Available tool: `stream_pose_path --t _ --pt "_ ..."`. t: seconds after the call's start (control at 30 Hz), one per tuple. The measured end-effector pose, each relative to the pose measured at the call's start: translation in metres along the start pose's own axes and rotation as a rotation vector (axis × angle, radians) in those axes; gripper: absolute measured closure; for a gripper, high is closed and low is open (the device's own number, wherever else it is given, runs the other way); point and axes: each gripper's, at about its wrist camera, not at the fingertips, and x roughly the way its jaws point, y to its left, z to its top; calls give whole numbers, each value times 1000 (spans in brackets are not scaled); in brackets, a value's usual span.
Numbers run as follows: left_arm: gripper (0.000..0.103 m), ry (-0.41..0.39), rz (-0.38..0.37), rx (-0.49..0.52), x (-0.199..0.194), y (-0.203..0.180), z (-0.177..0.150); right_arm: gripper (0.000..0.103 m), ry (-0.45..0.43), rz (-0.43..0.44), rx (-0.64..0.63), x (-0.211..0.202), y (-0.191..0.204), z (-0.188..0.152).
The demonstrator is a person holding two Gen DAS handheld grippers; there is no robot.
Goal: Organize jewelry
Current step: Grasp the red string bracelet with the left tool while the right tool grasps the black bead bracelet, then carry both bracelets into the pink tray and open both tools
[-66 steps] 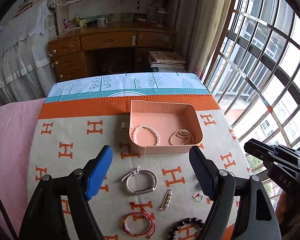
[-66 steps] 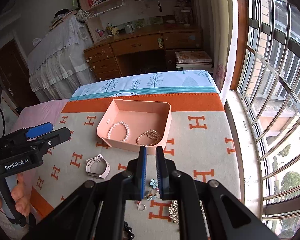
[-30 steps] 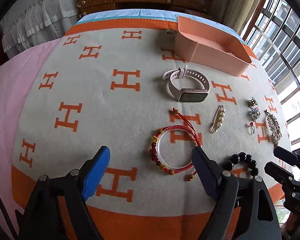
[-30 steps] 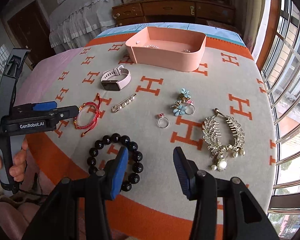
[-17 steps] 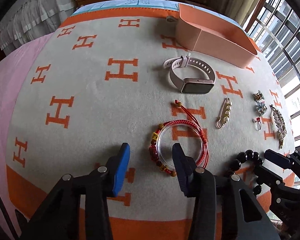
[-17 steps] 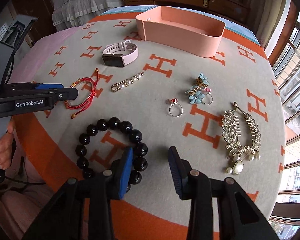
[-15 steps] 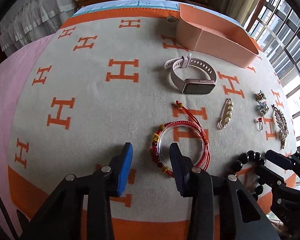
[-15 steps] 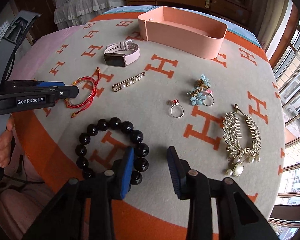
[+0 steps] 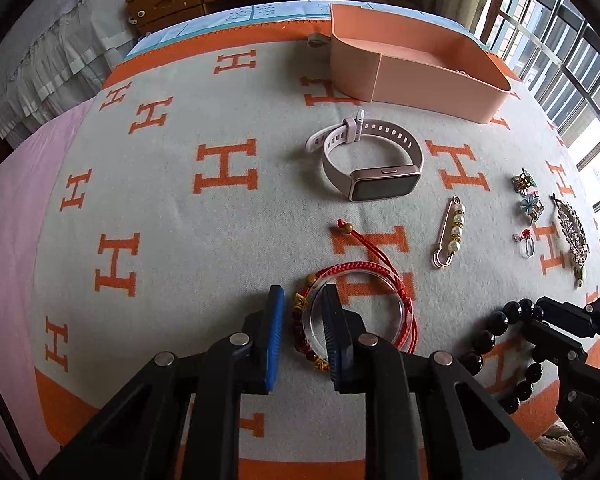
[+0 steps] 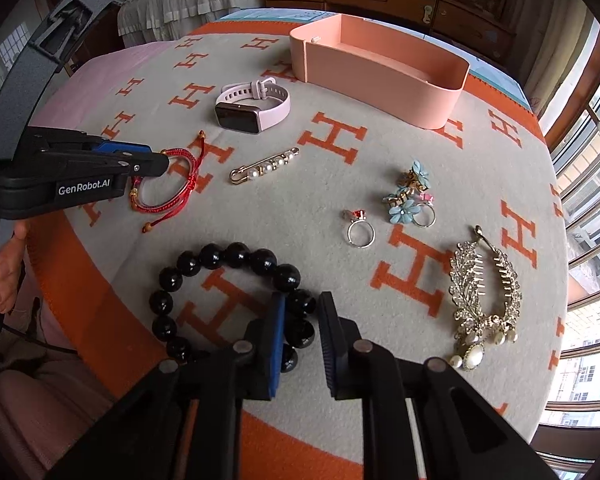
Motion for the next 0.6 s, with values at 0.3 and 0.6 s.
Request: stream_pose_path --t 0.3,0.6 --pt "96 -11 -56 -47 1 8 -2 88 1 48 58 0 -8 3" --pt "96 -68 -119 -81 -24 12 -5 88 -114 50 89 -33 -16 9"
